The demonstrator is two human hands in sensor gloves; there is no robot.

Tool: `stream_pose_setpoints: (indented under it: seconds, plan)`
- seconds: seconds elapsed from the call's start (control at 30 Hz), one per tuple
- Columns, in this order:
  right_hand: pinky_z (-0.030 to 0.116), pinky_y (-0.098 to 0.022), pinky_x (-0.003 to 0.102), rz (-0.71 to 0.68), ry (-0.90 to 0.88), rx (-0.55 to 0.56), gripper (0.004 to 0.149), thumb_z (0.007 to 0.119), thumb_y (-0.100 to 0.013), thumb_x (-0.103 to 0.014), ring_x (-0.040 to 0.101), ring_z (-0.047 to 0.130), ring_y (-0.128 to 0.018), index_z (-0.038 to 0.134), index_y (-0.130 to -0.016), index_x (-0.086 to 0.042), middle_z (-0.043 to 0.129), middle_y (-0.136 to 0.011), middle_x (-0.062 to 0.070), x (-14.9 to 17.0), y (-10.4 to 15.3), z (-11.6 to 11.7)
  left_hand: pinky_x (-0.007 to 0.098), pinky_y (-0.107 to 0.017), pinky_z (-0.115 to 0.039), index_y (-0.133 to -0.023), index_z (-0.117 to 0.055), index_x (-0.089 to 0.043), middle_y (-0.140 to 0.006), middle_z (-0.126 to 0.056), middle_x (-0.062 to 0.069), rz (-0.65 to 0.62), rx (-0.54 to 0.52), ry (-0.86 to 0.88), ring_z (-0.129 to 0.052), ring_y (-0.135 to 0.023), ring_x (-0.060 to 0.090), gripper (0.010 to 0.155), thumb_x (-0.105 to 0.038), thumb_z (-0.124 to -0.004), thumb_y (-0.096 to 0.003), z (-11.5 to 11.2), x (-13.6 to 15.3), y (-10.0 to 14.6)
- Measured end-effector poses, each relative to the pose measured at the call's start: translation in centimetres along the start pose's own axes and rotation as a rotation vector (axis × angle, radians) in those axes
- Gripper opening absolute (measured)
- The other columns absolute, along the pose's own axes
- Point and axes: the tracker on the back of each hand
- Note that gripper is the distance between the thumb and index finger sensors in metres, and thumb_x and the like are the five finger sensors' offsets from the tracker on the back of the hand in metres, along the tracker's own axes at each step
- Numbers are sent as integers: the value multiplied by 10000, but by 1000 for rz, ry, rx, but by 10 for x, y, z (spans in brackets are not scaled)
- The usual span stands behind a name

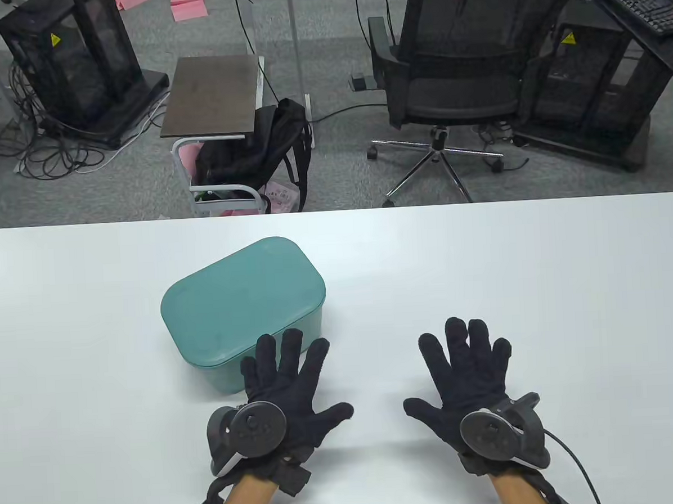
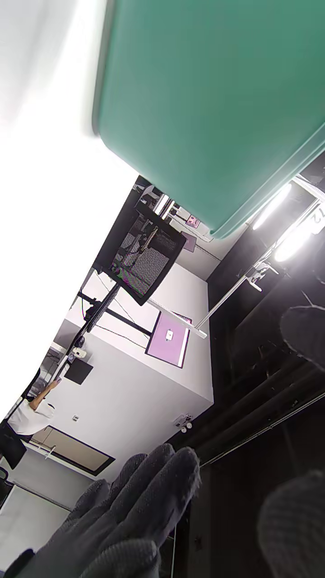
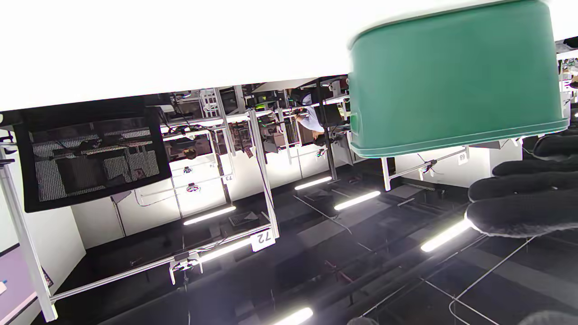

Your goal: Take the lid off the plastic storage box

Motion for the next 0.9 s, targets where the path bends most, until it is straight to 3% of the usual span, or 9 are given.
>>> stream_pose_setpoints:
  seconds: [0.63,0.9]
  plan:
    - [218,-640,788,16,-1,-9,869,485,-510,-815,494,149,-1070,257,-1171,-299,175,-1220,164,1,0,1,705,-685,-139,-1223,-389,-408,-1268,-233,78,37,46,47,-110,-1101,458,982,-951,-513,-414,-2,0,0]
    - [224,-641,787,37,-9,-10,866,487,-511,-812,494,166,-1072,272,-1171,-294,190,-1221,166,7,0,0,689,-706,-178,-1224,-432,-372,-1262,-261,100,47,-20,153,-127,-1101,454,968,-923,-515,-432,19,-4,-2]
Point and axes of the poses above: the tracker on the back of each hand, its own x axis roughly to the little-finger side, its own y axis roughly from the fingertips to the wrist, z = x × y
